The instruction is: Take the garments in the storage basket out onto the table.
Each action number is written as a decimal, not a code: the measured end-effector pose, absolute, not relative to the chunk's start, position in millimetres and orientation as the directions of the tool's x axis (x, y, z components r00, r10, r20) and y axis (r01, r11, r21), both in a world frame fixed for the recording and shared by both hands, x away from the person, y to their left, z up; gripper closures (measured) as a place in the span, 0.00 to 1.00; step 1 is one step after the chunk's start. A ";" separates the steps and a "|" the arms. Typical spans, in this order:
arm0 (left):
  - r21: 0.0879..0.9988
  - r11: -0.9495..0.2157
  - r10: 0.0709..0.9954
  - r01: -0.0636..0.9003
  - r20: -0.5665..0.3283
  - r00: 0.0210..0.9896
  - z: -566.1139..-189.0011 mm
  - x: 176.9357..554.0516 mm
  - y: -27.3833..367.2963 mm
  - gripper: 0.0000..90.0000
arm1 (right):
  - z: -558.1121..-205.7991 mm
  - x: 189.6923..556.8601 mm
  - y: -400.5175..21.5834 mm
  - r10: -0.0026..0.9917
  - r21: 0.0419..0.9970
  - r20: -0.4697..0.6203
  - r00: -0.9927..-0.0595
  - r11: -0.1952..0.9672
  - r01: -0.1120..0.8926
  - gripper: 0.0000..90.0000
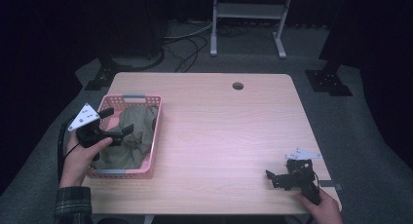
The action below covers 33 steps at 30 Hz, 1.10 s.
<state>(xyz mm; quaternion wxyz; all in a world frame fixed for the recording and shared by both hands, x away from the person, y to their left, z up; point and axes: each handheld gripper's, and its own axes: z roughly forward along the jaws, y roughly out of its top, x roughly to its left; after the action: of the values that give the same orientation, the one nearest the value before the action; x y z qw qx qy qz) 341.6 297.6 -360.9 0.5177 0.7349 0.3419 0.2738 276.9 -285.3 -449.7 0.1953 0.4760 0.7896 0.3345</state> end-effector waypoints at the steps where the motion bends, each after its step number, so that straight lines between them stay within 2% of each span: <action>1: 0.947 -0.232 0.786 0.222 0.048 0.617 -361.7 342.2 296.8 0.02 | -449.7 276.9 -285.3 0.882 0.714 0.010 -0.471 0.323 0.621 0.00; 33: 0.885 -0.290 0.806 0.364 0.020 0.592 -389.1 364.4 293.0 0.02 | -449.7 276.9 -285.3 0.882 0.714 0.010 -0.471 0.323 0.621 0.00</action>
<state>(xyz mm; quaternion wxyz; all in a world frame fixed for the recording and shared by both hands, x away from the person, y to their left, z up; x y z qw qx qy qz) 364.4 293.0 -389.1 0.4573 0.7661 0.3819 0.2412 276.9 -285.3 -449.7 0.1954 0.4759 0.7896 0.3345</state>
